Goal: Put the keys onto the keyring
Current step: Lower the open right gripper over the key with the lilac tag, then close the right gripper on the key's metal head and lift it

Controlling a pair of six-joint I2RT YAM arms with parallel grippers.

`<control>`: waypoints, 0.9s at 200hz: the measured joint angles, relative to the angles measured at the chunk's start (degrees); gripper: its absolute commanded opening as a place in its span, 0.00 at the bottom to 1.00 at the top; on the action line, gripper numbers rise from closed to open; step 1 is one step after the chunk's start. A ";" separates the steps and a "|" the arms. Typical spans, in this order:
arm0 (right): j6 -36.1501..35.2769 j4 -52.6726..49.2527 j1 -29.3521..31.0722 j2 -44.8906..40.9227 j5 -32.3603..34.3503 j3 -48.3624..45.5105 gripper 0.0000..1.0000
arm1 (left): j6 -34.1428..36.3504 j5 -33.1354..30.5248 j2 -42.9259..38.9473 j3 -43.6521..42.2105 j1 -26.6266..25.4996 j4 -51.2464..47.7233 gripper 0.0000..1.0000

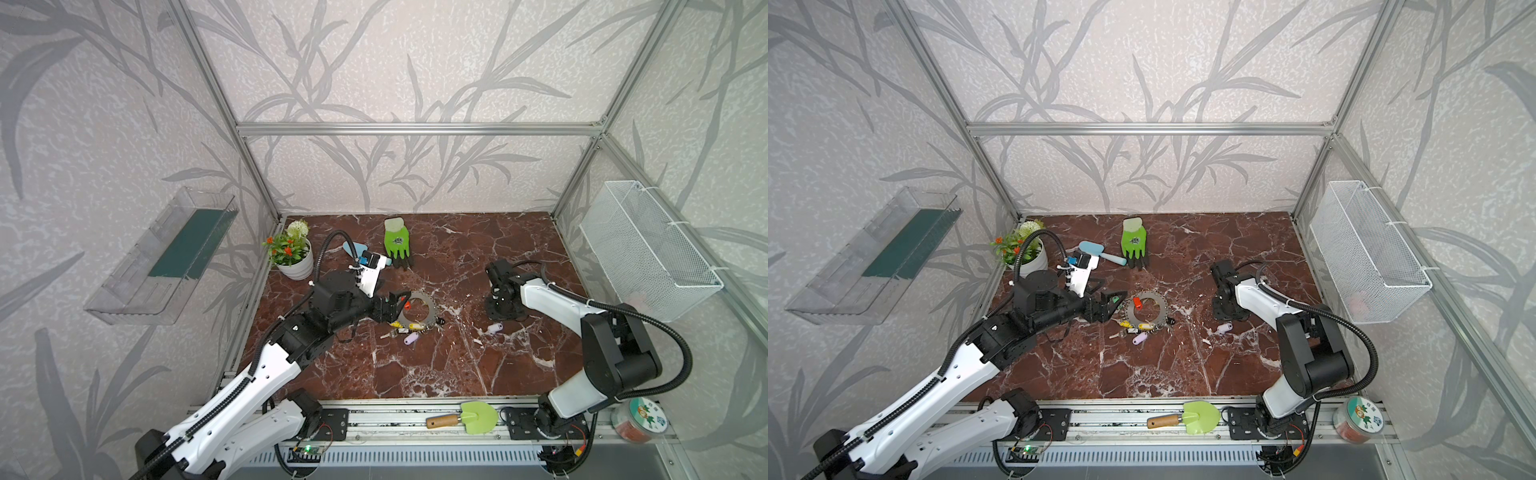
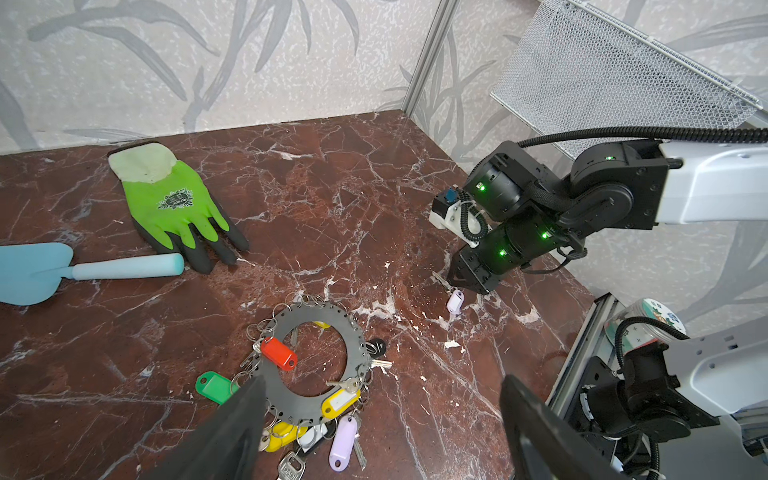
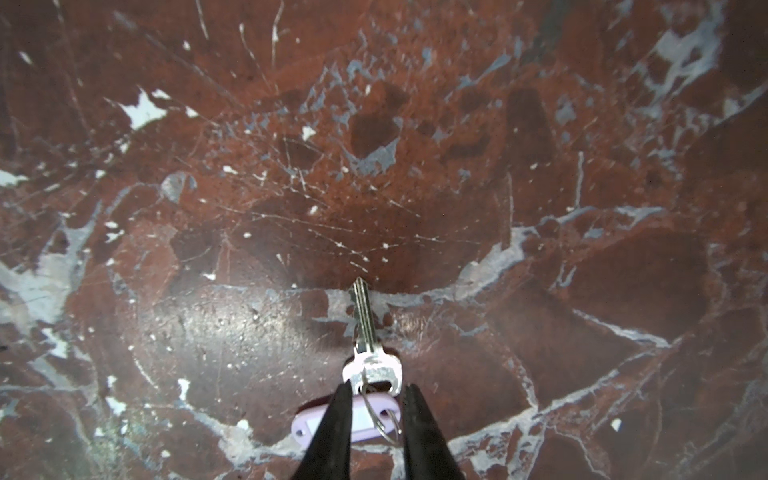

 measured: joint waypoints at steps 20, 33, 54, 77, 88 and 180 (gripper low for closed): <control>0.02 -1.05 0.00 0.26 -0.09 0.61 0.25 | 0.00 0.04 0.00 0.00 0.00 0.00 0.87; 0.04 -1.44 0.00 0.31 -0.11 0.68 0.26 | 0.00 0.11 0.00 0.00 0.00 0.02 0.87; 0.07 -2.25 0.00 0.94 -0.26 0.83 0.27 | 0.00 0.26 0.00 -0.02 0.00 0.02 0.87; 0.39 -3.61 0.00 2.73 -0.57 2.08 0.24 | 0.00 0.31 0.00 -0.02 0.00 0.11 0.87; 0.50 -4.04 0.00 3.30 -0.61 2.47 0.20 | 0.00 0.33 0.00 -0.02 0.00 0.15 0.87; 1.51 -5.16 0.00 3.96 -0.81 3.26 0.00 | 0.02 0.44 -1.07 -0.04 0.00 0.17 0.87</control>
